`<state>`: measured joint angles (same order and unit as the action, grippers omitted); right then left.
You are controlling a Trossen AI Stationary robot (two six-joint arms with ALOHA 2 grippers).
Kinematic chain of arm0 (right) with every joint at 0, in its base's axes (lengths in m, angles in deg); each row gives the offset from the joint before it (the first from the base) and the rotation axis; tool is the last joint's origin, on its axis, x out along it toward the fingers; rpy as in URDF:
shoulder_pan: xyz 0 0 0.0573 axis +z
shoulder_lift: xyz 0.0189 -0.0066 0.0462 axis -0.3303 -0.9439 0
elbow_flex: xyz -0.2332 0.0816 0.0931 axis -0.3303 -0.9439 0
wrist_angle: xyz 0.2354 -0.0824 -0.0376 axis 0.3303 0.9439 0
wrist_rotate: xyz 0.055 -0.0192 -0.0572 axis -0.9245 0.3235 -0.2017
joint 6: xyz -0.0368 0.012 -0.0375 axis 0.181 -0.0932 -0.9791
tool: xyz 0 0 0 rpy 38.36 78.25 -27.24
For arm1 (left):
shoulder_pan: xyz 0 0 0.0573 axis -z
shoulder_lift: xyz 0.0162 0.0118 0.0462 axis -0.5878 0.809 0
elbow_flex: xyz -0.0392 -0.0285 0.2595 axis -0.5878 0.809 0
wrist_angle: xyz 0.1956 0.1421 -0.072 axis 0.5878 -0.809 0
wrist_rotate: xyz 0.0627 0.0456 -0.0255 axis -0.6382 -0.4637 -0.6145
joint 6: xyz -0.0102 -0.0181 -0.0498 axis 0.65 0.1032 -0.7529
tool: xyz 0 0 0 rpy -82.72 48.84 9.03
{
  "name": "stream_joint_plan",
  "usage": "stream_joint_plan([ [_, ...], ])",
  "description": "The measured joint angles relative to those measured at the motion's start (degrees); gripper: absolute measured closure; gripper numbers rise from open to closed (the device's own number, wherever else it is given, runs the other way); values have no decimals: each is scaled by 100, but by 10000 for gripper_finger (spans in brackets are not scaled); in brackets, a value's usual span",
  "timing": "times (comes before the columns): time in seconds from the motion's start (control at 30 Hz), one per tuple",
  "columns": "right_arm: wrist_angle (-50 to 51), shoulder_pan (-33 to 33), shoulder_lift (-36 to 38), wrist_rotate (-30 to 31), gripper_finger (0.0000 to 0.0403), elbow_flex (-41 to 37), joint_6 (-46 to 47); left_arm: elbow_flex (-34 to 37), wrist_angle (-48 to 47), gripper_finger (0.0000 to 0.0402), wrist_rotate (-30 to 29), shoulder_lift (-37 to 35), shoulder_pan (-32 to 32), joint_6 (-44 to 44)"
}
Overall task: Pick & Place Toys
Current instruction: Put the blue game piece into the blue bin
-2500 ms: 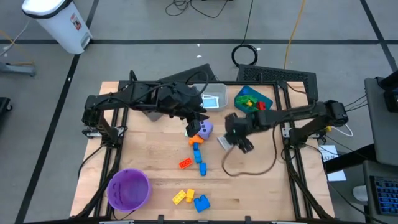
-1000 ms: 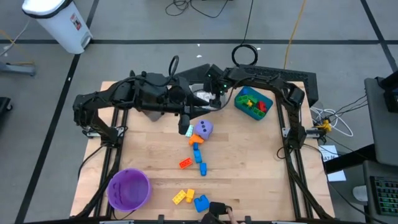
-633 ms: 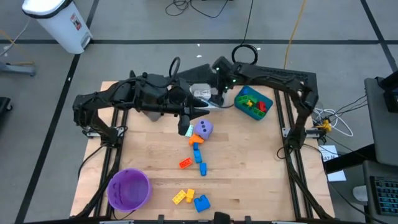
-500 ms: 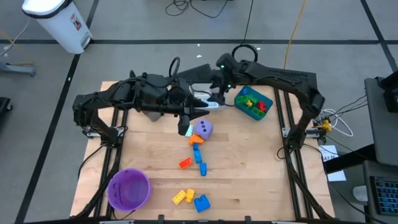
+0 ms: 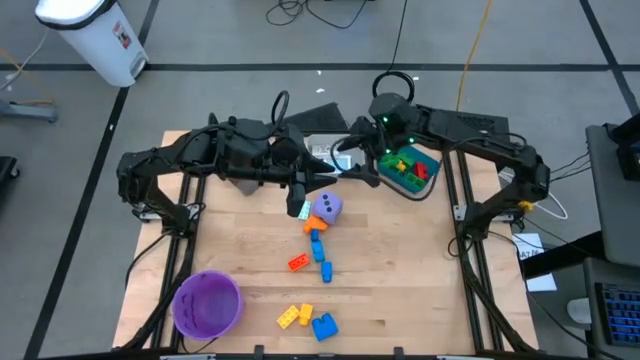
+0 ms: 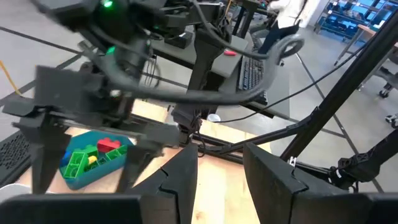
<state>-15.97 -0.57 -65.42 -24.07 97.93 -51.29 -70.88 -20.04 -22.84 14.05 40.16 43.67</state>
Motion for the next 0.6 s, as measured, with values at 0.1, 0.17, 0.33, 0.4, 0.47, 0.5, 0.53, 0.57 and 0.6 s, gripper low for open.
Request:
stream_joint_plan([
  [0.1, -16, 103, 77, -1, 23, 0, -3, 0, 2, 265, 0, 0, 0, 0],
  [0.17, -97, 163, 83, -7, 23, 0, -7, 0, 2, 265, 0, 0, 0, 2],
  [0.33, -256, 254, 74, -11, 23, -4, -1, 0, 2, 265, 0, 0, 0, 2],
  [0.4, -258, 286, 38, -13, 23, -4, -1, 0, 4, 265, -2, 0, 0, 3],
  [0.47, -253, 313, 9, -7, 23, -5, -2, 2, 107, 265, -2, 0, 0, -21],
  [0.5, -252, 318, 4, -7, 23, -9, -2, 2, 218, 265, 0, 0, 0, -85],
  [0.53, -249, 318, 5, -9, 23, -9, -3, 2, 305, 265, 2, 0, 0, -205],
  [0.57, -254, 318, 14, -11, 23, -9, -3, 2, 327, 265, 35, -1, 0, -368],
  [0.6, -258, 318, 22, -11, 23, -9, -3, 2, 319, 265, 99, -3, 0, -488],
])
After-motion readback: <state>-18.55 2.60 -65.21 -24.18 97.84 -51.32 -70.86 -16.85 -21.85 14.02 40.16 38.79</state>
